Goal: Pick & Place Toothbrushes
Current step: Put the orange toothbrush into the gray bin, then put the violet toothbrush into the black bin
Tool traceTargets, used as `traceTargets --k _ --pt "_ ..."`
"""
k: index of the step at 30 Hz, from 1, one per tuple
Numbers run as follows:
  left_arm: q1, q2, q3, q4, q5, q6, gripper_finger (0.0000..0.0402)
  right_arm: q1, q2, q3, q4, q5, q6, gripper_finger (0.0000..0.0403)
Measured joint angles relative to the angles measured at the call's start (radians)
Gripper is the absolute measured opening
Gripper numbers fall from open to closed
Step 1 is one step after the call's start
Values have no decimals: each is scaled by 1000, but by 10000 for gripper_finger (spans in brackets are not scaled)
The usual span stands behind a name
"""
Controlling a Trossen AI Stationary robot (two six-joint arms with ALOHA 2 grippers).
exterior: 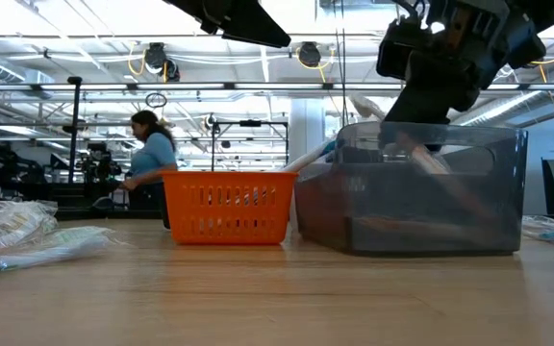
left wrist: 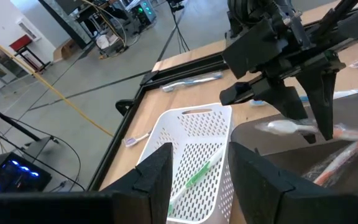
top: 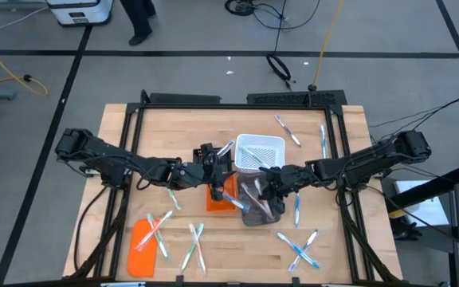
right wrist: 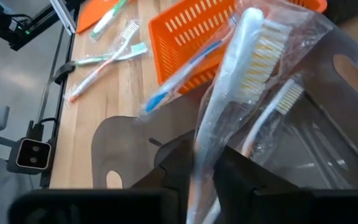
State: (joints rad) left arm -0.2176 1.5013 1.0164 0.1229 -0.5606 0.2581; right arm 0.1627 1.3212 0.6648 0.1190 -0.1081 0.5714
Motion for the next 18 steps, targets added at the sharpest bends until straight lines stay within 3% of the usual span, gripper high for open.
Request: traceTargets --k 11,18 --pt "0 0 0 0 0 0 157 0 0 0 34 0 -38 153" --pt "0 0 0 0 0 0 157 -2 -39 0 36 2 -94 168"
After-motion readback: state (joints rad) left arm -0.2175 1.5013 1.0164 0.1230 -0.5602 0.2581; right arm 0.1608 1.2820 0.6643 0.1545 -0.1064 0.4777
